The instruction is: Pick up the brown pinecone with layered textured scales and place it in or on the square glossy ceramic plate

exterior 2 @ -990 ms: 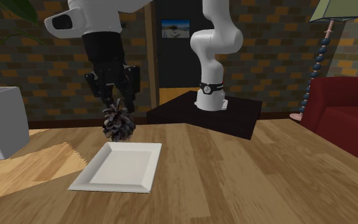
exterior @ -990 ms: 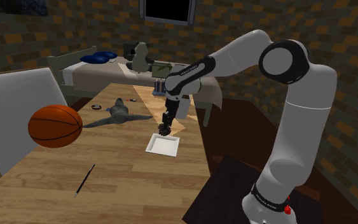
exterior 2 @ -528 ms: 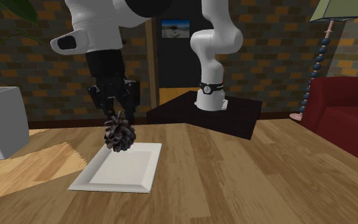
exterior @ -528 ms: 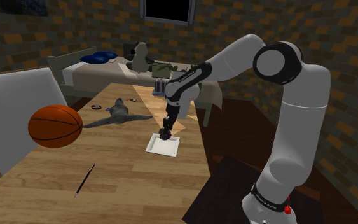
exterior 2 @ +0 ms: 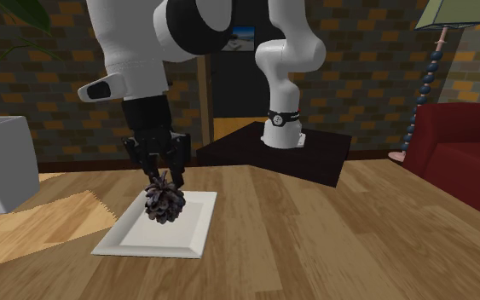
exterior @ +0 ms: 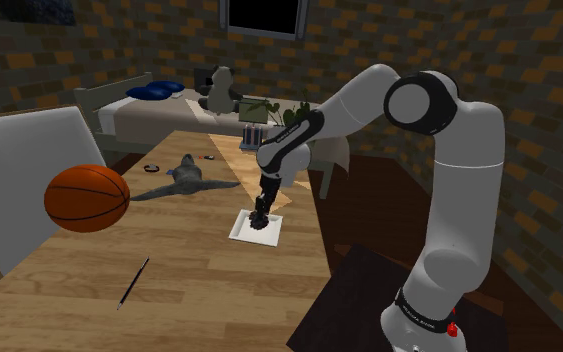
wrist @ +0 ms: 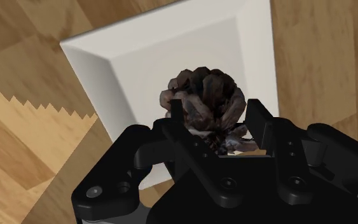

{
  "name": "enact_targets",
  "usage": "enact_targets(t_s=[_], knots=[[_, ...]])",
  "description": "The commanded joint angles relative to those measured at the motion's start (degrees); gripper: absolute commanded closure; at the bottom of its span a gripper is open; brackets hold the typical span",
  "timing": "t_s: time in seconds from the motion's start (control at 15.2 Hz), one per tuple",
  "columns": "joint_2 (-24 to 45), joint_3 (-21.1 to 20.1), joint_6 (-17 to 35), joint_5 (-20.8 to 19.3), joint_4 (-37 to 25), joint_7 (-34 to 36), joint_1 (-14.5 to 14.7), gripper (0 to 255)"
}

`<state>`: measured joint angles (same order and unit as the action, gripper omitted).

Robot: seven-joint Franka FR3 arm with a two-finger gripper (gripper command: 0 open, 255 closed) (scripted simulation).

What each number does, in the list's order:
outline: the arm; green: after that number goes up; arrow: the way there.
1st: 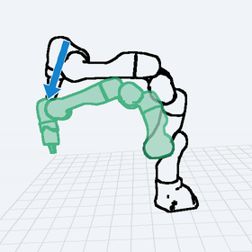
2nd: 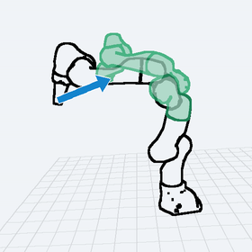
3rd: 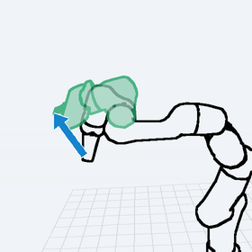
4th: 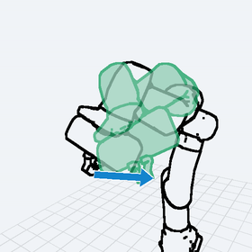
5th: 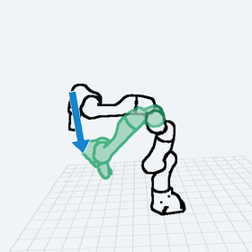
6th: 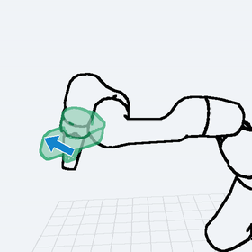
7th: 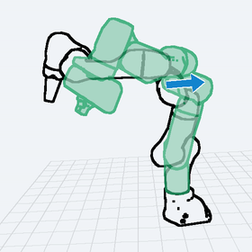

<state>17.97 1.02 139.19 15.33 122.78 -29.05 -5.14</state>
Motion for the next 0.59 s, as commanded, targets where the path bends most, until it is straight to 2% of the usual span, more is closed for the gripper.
enact_targets(t_s=[0.0,0.46,0.53], knots=[[0.6,-0.1,0.7,0.2,0.1,-0.3,-0.1,255],[0.6,-0.1,0.7,0.2,0.1,-0.3,-0.1,255],[0.6,-0.1,0.7,0.2,0.1,-0.3,-0.1,0]])
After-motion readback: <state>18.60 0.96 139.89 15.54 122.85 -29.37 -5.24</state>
